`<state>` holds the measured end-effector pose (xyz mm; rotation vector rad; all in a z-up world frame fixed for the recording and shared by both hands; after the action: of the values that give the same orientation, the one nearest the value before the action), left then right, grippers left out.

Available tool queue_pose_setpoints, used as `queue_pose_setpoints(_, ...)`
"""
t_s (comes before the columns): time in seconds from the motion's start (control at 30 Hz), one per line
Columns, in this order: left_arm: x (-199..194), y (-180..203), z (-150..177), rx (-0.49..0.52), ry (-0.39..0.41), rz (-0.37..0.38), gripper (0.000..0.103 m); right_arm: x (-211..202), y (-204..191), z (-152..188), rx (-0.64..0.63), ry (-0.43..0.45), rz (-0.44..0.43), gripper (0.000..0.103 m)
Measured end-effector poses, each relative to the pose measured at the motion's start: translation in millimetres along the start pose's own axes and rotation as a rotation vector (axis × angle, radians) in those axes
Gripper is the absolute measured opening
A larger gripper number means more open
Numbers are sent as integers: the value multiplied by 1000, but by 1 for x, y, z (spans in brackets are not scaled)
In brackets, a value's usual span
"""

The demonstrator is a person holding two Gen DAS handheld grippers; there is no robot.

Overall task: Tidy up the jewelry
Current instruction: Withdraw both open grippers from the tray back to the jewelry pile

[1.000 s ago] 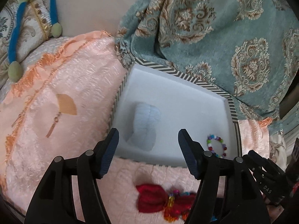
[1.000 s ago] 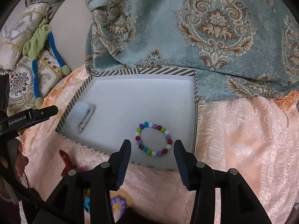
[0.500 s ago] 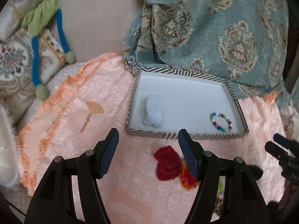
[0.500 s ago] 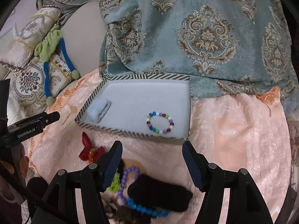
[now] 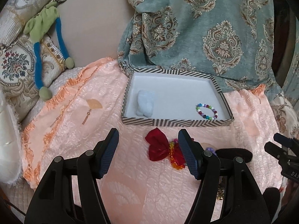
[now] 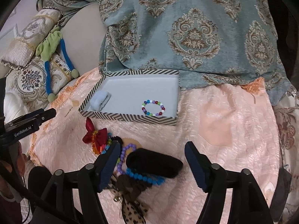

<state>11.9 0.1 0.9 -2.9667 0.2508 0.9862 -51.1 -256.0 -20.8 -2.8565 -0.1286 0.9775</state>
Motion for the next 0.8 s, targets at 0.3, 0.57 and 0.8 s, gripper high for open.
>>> queue_pose_setpoints(0.3,-5,-3,14,-35,-44,36,66,-8,14,26,13,-39,9,71)
queue_pose_setpoints(0.57,17,3,47,-47,-152,78,66,8,33,47,65,-93,23,71)
queue_pose_setpoints(0.8,42,16,68,-55,-220,127,66,17,29,49,64,-103,3,71)
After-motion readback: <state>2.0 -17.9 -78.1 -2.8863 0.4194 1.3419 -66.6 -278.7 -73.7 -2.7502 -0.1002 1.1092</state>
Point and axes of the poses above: each gripper's, at about its wrist camera, not at the fingertips, and x roughly the way its jaws point, y to its right, z to its underside, the point moved 7 cm from there along x, roughly the way its jaws point, and after that the axes turned 8 degrees about y, right-handed, at the moved point
